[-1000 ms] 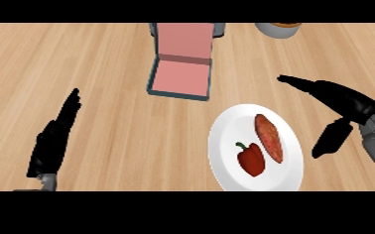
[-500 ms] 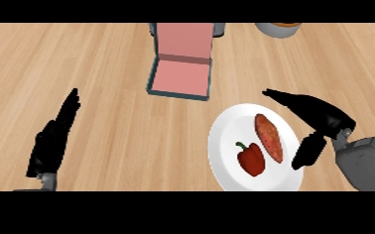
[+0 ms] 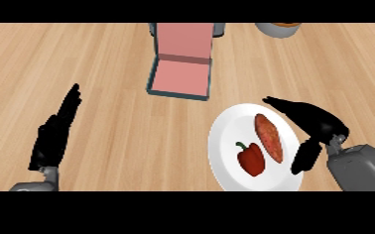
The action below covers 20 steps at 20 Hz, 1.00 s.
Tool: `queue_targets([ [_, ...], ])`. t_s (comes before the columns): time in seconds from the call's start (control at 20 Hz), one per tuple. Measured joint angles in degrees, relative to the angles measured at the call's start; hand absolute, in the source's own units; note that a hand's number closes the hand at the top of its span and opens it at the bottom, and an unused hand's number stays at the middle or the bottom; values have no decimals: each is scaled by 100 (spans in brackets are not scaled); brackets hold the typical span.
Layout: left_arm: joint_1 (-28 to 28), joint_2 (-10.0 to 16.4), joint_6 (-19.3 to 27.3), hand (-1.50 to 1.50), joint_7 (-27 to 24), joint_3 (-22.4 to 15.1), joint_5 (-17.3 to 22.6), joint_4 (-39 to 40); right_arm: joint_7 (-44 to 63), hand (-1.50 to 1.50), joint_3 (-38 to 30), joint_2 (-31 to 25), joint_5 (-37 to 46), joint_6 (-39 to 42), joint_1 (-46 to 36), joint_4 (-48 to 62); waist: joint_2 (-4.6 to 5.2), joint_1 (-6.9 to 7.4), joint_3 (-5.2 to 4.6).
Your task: Pick the sweet potato from the plate and place it in the cardboard box
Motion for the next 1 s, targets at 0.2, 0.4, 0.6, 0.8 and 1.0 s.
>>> queue_targets([
  [0.2,174,-72,-95,0,-38,56,-103,-144,-60,-150,-119,289,347,72,38,77,-1,6,0],
  [0.4,87,-124,-173,0,44,155,-184,-134,-330,-150,-295,438,656,108,-35,356,1,7,1],
  [0.6,14,-207,-248,0,29,236,-246,-62,-301,-150,-359,711,924,89,131,232,0,0,1],
  [0.8,71,-345,-246,0,-85,250,-352,-20,-602,-150,-488,822,1171,23,194,413,0,1,1],
  [1.0,43,-380,-330,0,-70,338,-367,-43,-738,-150,-516,1019,1455,-71,244,582,-1,2,-1],
])
